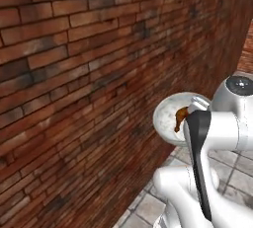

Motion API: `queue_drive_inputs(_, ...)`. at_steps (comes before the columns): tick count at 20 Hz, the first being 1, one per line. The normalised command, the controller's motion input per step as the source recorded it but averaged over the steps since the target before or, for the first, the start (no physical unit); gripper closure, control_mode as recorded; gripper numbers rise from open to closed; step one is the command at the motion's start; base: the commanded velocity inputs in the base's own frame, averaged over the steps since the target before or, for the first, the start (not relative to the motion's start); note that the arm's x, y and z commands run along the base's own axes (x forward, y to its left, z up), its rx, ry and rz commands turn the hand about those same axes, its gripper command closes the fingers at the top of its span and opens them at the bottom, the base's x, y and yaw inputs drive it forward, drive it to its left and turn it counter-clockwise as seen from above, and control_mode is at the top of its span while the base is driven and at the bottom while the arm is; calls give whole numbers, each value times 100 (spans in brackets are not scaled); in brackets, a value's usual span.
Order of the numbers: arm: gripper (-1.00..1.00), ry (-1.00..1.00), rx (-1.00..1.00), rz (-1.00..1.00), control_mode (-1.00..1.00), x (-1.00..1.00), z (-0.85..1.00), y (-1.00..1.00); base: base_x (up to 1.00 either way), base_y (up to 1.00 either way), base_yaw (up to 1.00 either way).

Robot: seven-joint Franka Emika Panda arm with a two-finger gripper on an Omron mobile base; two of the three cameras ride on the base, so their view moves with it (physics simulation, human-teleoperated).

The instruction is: Place the bowl with the lemon wedge and mushroom on the second highest shelf of the fridge. Place the bowl with the steak and chicken drumstick on the top shelf of the fridge.

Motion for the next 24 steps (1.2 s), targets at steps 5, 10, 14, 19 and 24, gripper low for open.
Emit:
queue_drive_inputs(5, 100, 0, 0, 0, 100, 0, 0, 0, 97, 0, -58)
queue_drive_inputs(10, 100, 0, 0, 0, 100, 0, 0, 0, 100, 0, -49)
queue_drive_inputs(14, 100, 0, 0, 0, 100, 0, 0, 0, 100, 0, -46)
queue_drive_inputs(19, 100, 0, 0, 0, 100, 0, 0, 0, 100, -17, -47)
queue_drive_inputs(24, 100, 0, 0, 0, 100, 0, 0, 0, 100, -72, -38)
